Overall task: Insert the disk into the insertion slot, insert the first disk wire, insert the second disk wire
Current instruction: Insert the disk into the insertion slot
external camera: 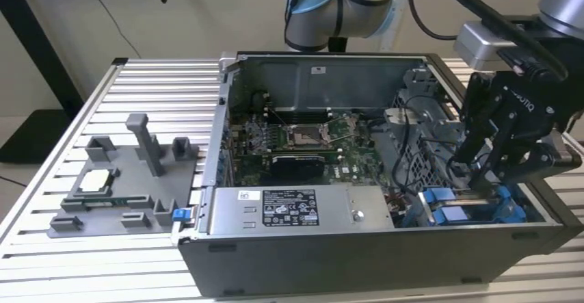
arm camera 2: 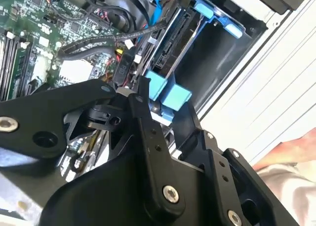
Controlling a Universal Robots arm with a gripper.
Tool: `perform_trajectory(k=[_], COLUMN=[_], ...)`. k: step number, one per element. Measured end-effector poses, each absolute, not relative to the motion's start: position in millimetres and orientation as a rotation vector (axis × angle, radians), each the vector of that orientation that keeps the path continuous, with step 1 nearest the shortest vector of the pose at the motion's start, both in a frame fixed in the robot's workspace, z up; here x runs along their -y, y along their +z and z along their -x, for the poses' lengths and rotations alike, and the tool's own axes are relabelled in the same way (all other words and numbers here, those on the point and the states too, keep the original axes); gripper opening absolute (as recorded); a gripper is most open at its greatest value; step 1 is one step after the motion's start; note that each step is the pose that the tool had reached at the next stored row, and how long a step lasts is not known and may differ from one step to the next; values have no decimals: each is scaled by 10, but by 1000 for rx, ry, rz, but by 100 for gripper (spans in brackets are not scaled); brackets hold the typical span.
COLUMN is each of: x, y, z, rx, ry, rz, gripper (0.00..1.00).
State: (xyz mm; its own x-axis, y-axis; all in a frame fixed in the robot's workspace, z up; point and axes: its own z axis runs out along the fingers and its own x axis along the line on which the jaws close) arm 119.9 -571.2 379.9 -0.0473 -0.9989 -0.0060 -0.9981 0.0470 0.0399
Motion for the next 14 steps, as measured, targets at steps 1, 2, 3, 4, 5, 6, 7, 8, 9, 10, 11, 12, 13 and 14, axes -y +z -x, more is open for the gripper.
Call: perform_trajectory(k=[1,2,3,4,5,6,7,8,9,10,11,12,13,14], x=[5712,5712,5711,5710,5708,5704,5700,5696,5690,5685,5679,5673,5666,5658], y=[3821,3844,3869,3893,3911,3919,3922,3924,3925,3924,3923,3923,3924,3923], z=[-1199,-1199,-1199,-1199,-1199,-1199,-1199,-1200,-1199,-1199,-1199,-1199,-1198,-1197], rx=[2256,2256,2256,2256,2256,2256,2256,2257,2260,2265,2271,2278,2284,2290], ry=[-51,-52,-52,-51,-51,-52,-52,-53,-55,-57,-59,-60,-61,-62], rz=[-2152,-2152,-2152,-2152,-2152,-2152,-2152,-2154,-2156,-2161,-2168,-2174,-2181,-2187], gripper=[100,100,100,100,100,100,100,100,100,100,100,100,100,100])
